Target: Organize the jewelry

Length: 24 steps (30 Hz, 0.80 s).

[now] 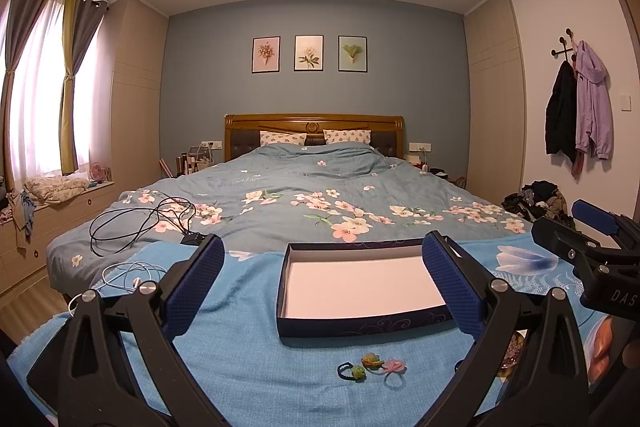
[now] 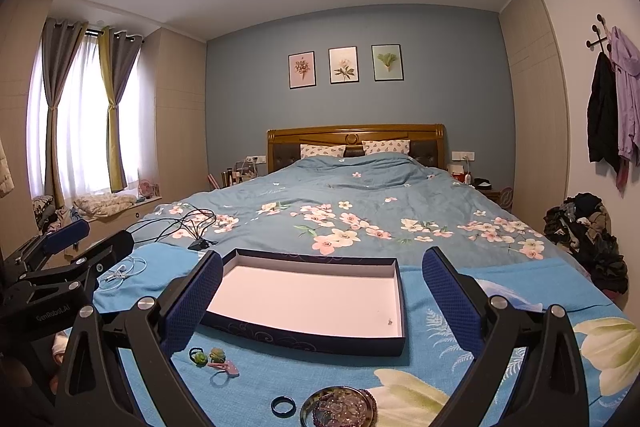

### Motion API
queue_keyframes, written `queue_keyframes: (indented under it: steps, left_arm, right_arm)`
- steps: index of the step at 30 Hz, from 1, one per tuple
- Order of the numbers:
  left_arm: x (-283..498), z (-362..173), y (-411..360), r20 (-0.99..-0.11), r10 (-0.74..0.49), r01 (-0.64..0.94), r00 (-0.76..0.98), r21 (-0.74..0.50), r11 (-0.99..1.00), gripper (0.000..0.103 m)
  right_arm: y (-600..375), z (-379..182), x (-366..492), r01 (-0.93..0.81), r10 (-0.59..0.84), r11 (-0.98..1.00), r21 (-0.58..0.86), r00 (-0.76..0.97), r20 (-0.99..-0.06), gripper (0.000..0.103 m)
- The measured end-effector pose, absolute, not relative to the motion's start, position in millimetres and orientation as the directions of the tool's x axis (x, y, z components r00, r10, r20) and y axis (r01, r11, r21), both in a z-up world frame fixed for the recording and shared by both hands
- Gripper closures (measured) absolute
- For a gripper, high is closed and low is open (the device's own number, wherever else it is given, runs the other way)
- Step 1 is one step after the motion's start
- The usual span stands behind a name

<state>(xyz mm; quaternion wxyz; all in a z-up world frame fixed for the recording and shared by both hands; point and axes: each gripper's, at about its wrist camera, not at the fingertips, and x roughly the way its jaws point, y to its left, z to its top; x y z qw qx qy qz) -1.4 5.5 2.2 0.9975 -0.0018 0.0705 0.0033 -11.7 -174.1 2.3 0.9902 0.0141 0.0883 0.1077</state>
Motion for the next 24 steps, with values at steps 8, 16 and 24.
queue_keyframes:
  steps: [8, 16, 24]
  left_arm:
    - [-1.3, 2.6, 5.3, -0.141, 0.006, -0.006, 0.990, -0.002, 1.000, 0.006]
    - [-0.9, 2.7, 5.8, -0.142, 0.006, -0.007, 0.990, -0.004, 1.000, 0.006]
    - [-0.8, 2.0, 6.1, -0.142, 0.007, -0.008, 0.990, -0.005, 1.000, 0.006]
  right_arm:
    - [-175.3, 2.0, -11.0, -0.211, 0.217, 0.976, 0.050, 0.961, -0.173, 0.007]
    - [-176.4, 1.8, -11.2, -0.208, 0.215, 0.976, 0.055, 0.961, -0.175, 0.007]
    - [-177.2, 1.8, -10.7, -0.209, 0.216, 0.976, 0.058, 0.960, -0.177, 0.007]
